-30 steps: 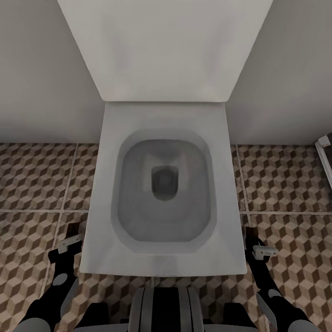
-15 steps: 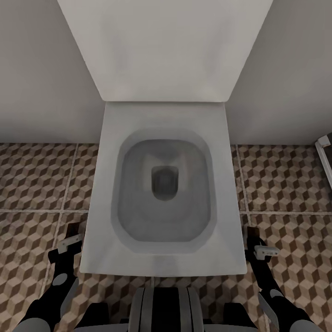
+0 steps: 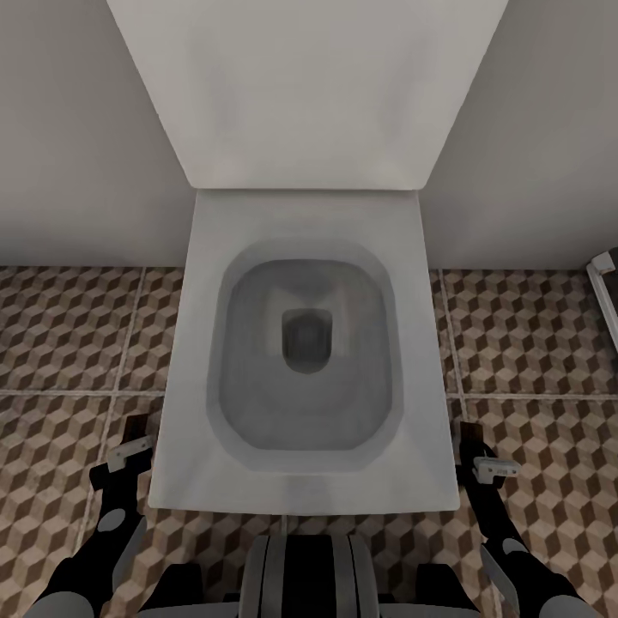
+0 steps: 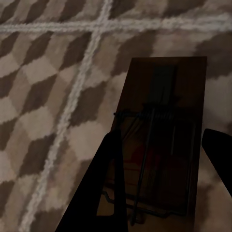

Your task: Take the four mousetraps from the cabinet in the bathroom and place them on the bathroom floor. Make sure all four end up on the same floor surface, and ensure that at least two of them are either under or directly next to the same bathroom sink.

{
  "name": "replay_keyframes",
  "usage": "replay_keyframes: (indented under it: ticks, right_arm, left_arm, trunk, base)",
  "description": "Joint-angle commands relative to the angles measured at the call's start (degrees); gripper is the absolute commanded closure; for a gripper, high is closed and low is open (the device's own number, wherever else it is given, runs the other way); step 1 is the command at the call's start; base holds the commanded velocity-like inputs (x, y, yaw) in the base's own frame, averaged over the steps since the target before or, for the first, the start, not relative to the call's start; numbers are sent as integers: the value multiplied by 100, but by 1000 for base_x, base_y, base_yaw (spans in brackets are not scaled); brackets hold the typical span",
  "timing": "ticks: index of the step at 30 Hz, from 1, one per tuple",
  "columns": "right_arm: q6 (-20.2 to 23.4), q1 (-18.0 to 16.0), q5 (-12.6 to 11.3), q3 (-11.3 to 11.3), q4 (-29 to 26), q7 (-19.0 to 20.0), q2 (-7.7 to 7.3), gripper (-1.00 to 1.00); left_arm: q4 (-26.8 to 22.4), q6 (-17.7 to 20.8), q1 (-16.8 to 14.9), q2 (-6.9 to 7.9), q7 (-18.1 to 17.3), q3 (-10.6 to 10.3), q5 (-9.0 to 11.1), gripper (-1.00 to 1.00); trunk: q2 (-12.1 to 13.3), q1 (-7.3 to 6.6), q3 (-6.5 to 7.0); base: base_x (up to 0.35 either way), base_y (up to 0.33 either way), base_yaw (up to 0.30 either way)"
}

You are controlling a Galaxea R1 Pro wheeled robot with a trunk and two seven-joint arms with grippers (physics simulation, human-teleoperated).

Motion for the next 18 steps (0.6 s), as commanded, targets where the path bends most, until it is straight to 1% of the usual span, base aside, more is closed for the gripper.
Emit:
replay_keyframes:
  ticks: [1,10,14,18]
  right_arm:
    - [-22,-3,-65,44,4,13,-6,100]
    - [-27,-3,-66,44,4,13,-6,100]
    - [-27,-3,-66,44,4,13,-6,100]
    - [-27,-3,-69,44,4,13,-6,100]
  left_arm:
    - [3,-19,-2,1,14,-6,13,100]
    - [3,-17,-2,-1,16,-6,11,100]
    - [3,-19,-2,-5,16,-6,11,100]
    - [3,-17,-2,-7,13,-6,12,100]
  trunk:
    - [-1,-1,-2]
    - [-1,-1,-2]
    - [-6,10,-91]
    - [-6,10,-91]
  base:
    - [0,0,0]
    - [0,0,0]
    - [0,0,0]
    - [0,0,0]
